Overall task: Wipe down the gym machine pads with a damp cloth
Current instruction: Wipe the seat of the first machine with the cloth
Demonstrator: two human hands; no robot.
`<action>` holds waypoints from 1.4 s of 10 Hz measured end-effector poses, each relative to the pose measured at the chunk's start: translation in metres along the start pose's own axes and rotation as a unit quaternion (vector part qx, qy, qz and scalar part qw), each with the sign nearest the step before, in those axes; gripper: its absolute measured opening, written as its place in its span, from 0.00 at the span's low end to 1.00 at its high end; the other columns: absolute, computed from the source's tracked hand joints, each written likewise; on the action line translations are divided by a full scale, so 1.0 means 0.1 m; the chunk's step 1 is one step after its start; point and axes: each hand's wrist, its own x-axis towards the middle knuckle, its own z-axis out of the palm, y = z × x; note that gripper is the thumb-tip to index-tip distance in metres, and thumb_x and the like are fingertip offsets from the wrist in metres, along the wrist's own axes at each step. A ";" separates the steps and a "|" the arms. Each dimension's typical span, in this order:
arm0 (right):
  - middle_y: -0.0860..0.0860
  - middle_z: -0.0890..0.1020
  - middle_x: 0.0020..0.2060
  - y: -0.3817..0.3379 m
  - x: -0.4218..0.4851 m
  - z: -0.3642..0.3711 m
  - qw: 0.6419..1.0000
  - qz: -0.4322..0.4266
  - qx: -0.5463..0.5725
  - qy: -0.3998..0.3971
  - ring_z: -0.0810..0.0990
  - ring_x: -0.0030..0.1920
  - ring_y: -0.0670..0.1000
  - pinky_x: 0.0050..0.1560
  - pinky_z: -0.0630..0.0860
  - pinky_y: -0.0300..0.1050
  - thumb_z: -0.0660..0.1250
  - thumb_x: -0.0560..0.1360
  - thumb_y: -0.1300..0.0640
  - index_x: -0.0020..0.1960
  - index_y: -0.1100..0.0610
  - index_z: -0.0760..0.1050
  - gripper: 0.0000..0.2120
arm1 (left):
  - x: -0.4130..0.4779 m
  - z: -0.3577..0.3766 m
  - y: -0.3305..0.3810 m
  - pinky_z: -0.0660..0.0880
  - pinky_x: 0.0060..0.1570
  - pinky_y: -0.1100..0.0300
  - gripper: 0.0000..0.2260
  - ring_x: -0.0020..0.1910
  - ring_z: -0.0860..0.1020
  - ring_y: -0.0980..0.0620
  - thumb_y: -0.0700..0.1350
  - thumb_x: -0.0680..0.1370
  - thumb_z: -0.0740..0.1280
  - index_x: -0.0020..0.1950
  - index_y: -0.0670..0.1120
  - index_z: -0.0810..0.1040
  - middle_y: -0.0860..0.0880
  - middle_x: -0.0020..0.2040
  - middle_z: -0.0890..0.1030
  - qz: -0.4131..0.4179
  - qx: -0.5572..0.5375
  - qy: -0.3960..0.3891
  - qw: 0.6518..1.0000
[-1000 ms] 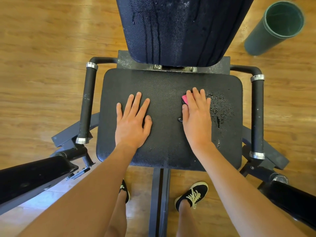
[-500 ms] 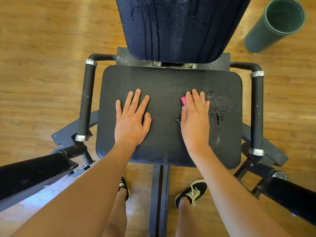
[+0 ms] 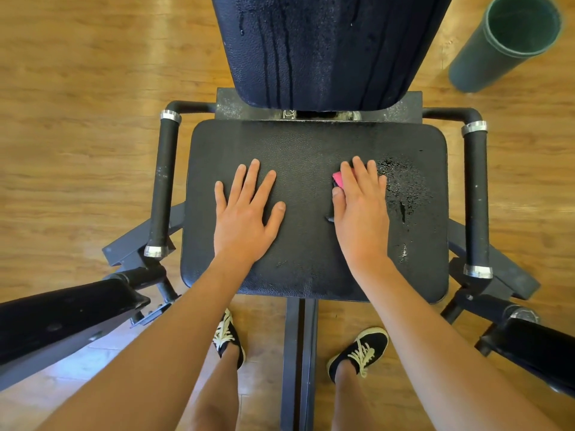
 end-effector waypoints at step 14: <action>0.59 0.63 0.79 0.01 -0.56 0.00 0.999 0.001 -0.009 -0.036 0.56 0.81 0.63 0.80 0.48 0.58 0.61 0.84 0.61 0.77 0.61 0.67 0.22 | 0.32 -0.02 -0.09 0.51 0.78 0.38 0.20 0.79 0.60 0.45 0.51 0.83 0.59 0.73 0.45 0.72 0.44 0.77 0.67 -0.027 -0.051 0.097 0.994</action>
